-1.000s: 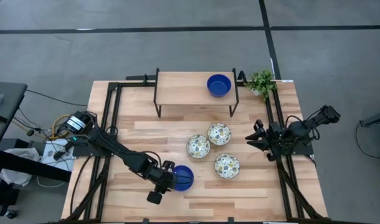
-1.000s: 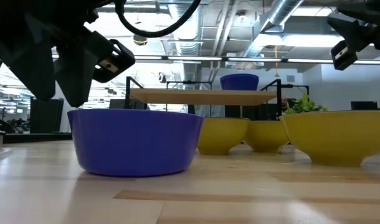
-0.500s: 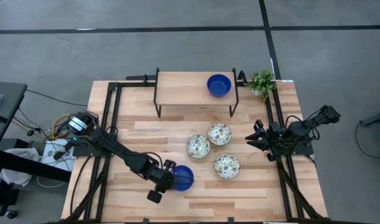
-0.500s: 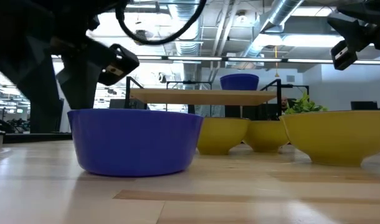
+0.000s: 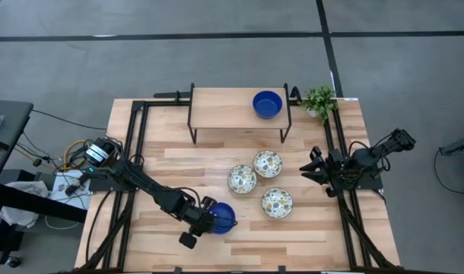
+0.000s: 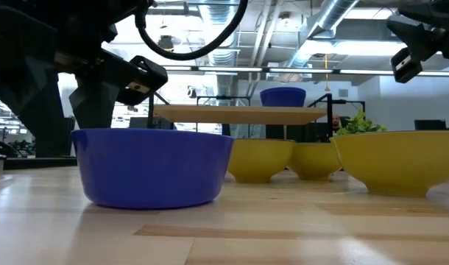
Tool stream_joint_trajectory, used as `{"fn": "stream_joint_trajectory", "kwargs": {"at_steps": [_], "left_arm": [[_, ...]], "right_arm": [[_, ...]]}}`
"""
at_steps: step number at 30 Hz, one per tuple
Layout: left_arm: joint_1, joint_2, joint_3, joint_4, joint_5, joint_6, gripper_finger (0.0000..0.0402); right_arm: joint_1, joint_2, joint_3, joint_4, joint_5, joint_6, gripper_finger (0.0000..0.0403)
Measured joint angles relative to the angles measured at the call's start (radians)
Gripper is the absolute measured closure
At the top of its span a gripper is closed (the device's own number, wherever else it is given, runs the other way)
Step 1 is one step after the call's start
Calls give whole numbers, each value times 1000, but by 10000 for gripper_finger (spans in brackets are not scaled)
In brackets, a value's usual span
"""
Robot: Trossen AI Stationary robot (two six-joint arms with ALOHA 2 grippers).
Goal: Pick & Place Mini bowls
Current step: Stack the blue bowl on top of the blue bowls on the shelf
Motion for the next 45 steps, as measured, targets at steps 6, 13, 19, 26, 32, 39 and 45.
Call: {"fn": "stream_joint_trajectory", "kwargs": {"at_steps": [6, 13, 19, 26, 32, 39, 45], "left_arm": [[0, 0, 0, 4, 0, 0, 286], [0, 0, 0, 12, -15, 0, 286], [0, -1, -16, 18, -15, 0, 286], [-5, -1, -34, 30, -15, 0, 287], [-5, -1, -34, 33, -15, 1, 316], [-5, -3, -33, 39, -26, 4, 390], [-2, -28, -31, 37, -26, 3, 394]], "right_arm": [[0, 0, 0, 0, 0, 0, 316], [0, 0, 0, 0, 0, 0, 316], [0, 0, 0, 0, 0, 0, 316], [0, 0, 0, 0, 0, 0, 316], [0, 0, 0, 0, 0, 0, 316], [0, 0, 0, 0, 0, 0, 316], [0, 0, 0, 0, 0, 0, 316]]}}
